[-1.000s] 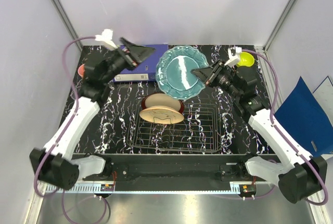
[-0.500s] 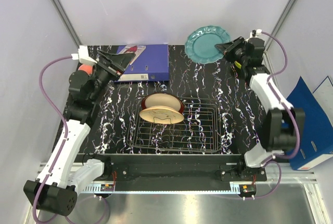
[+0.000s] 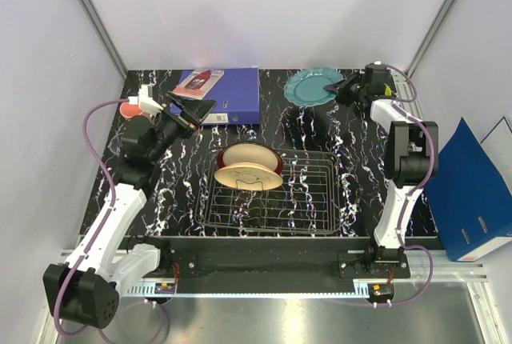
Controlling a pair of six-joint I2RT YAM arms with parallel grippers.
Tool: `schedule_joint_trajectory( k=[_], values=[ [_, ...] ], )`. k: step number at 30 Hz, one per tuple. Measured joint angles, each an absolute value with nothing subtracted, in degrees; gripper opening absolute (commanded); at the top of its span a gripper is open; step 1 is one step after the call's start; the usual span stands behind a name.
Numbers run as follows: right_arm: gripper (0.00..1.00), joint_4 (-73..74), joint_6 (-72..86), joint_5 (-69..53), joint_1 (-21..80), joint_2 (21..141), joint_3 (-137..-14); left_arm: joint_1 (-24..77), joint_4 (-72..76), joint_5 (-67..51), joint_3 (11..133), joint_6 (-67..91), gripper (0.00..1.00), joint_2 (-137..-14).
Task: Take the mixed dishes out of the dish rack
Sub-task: Place the plate at the center of the board.
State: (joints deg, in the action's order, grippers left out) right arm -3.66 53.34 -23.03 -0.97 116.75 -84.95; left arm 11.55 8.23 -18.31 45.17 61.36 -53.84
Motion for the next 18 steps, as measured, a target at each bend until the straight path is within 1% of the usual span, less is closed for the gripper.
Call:
schedule_joint_trajectory(
  k=[4, 16, 17, 18],
  values=[
    [0.00, -3.6, 52.3, -23.6, 0.1, 119.5, -85.3, 11.6, 10.4, -19.6, 43.9, 61.7, 0.99, -55.3],
    [0.00, -1.4, 50.4, -23.5, 2.1, 126.6, -86.3, 11.6, 10.4, -20.3, 42.3, 61.5, 0.99, -56.1],
    [0.01, -1.2, 50.2, -23.5, 2.1, 126.7, -86.8, 11.6, 10.4, -20.3, 42.3, 61.4, 0.99, -56.2],
    [0.09, -0.7, 50.0, -23.2, 2.1, 126.7, -87.2, 11.6, 10.5, -20.4, 42.3, 61.3, 0.99, -56.3]
  ],
)
